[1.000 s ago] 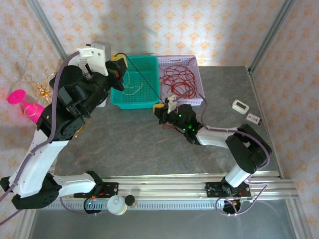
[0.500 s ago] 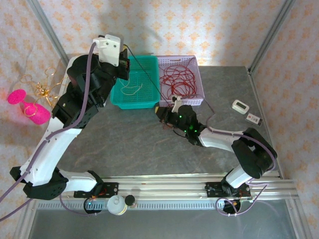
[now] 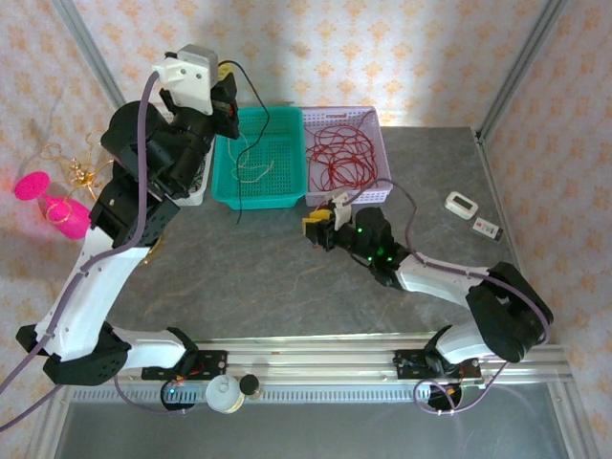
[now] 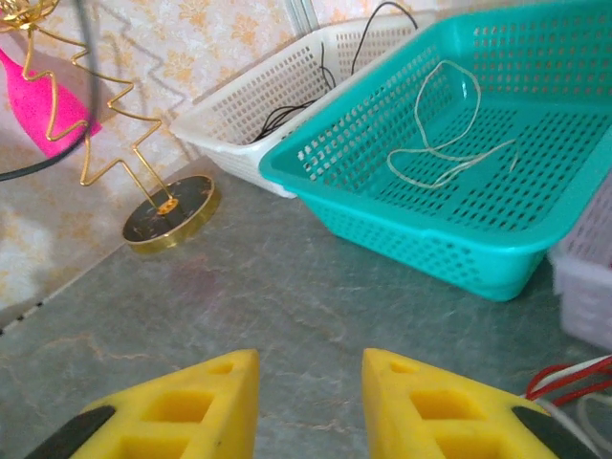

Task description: Untangle the cables

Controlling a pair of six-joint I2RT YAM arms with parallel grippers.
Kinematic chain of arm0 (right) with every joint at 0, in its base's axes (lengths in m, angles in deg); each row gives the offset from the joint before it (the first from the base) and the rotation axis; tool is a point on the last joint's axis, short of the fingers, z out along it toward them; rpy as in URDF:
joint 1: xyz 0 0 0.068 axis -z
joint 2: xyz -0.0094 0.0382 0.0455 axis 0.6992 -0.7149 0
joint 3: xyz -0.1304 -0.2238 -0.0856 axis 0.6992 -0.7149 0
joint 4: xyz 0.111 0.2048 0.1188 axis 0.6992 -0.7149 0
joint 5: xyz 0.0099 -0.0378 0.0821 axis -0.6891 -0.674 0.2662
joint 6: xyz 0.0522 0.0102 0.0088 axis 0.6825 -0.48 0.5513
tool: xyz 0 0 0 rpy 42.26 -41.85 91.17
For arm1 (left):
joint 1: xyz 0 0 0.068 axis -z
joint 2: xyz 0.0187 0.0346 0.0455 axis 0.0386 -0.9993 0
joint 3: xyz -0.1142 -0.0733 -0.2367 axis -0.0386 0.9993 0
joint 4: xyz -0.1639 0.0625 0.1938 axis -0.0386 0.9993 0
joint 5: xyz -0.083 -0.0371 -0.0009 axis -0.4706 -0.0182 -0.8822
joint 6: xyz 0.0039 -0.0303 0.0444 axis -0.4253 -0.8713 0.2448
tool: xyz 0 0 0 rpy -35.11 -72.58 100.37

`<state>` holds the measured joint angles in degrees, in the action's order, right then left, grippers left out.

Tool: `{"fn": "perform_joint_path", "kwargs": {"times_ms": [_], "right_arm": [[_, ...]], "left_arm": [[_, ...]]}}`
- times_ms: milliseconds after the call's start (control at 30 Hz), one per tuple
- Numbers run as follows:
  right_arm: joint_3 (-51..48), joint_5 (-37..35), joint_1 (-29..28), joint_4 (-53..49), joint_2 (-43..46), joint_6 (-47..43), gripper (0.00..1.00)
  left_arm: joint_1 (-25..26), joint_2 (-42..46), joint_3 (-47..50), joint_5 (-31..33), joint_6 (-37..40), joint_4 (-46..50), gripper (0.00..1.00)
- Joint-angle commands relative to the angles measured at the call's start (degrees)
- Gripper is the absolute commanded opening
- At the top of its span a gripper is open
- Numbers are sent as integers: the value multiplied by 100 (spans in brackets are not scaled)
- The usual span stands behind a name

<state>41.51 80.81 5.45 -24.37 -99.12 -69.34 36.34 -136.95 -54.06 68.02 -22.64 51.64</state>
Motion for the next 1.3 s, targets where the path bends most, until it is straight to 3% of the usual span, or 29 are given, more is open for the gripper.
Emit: {"fn": "perform_joint_path", "kwargs": {"times_ms": [0,333,500,667,800,900,1067,1267], "right_arm": [[166,433,249,-133,101,-675,38],[158,-102,402,-671,892,-367,46],[150,-225,402,-928,1041,-300,46],[118,-356,402,-1156,1110,-385,46],[28,-156,401,-964,1132,-287,47],[77,16,402,-982,1005,-220,47],[107,221,402,-997,814,-132,47],[188,282,402,-1032,636,-120,47]], "left_arm": [[-11,53,136,66,51,-215,0],[-197,-490,-7,1443,591,-483,0],[-979,-1442,-885,1676,535,-196,0],[-1716,-2508,-1843,2328,600,-248,0],[-2293,-3345,-2812,2513,591,-155,0],[-2632,-3917,-3171,3006,864,-335,0],[-3141,-4521,-3233,3895,1371,-621,0],[-3487,-4758,-2481,3616,759,-76,0]]}}
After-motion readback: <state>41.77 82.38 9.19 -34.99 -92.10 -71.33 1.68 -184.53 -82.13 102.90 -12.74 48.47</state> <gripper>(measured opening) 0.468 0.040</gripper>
